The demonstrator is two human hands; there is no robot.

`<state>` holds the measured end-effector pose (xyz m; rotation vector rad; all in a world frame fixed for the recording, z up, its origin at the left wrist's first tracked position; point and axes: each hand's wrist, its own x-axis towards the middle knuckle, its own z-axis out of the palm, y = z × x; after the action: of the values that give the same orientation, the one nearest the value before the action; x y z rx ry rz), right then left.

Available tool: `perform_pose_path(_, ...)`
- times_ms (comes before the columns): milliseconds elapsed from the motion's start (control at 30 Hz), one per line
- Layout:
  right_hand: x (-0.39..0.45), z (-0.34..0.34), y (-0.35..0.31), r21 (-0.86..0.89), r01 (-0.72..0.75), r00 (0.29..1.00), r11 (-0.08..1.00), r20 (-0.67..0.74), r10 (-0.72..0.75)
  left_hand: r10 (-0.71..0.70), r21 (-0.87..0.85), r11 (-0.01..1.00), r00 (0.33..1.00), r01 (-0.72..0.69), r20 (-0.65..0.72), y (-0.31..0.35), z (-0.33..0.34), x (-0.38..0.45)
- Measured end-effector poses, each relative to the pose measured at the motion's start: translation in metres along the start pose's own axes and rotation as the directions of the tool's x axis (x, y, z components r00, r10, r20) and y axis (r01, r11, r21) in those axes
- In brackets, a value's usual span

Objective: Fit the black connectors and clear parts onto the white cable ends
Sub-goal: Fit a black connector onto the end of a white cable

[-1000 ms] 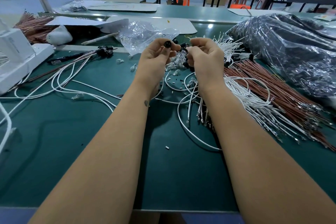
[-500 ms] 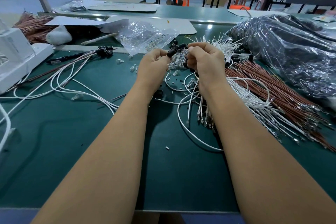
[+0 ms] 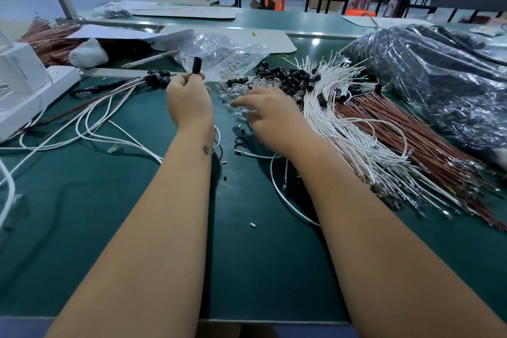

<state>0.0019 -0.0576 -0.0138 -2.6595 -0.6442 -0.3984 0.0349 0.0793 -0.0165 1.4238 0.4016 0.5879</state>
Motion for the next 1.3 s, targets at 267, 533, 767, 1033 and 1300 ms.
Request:
perform_pose_path(267, 0.006, 0.006, -0.005, -0.154, 0.024, 1.000, 0.988, 0.001, -0.024, 0.041, 0.198, 0.977, 0.982, -0.077, 0.182, -0.002, 0.006, -0.006)
perform_pose_path(533, 0.002, 0.003, -0.004, 0.100, -0.095, 0.992, 0.990, -0.070, 0.102, 0.034, 0.196, 0.976, 0.953, -0.096, 0.300, -0.002, 0.005, -0.013)
perform_pose_path(767, 0.002, -0.011, 0.014, 0.554, -0.225, 0.907, 0.801, -0.182, 0.380, 0.031, 0.184, 0.975, 0.902, -0.121, 0.431, 0.000, 0.008, -0.020)
perform_pose_path(1033, 0.000, -0.020, 0.021, 0.914, -0.163, 0.817, 0.370, -0.085, 0.571, 0.025, 0.125, 0.986, 0.849, -0.106, 0.527, 0.004, 0.009, -0.026)
perform_pose_path(1300, 0.001, -0.021, 0.024, 0.977, -0.089, 0.824, 0.191, -0.035, 0.565, 0.064, 0.099, 0.985, 0.825, -0.144, 0.561, 0.005, 0.007, -0.029)
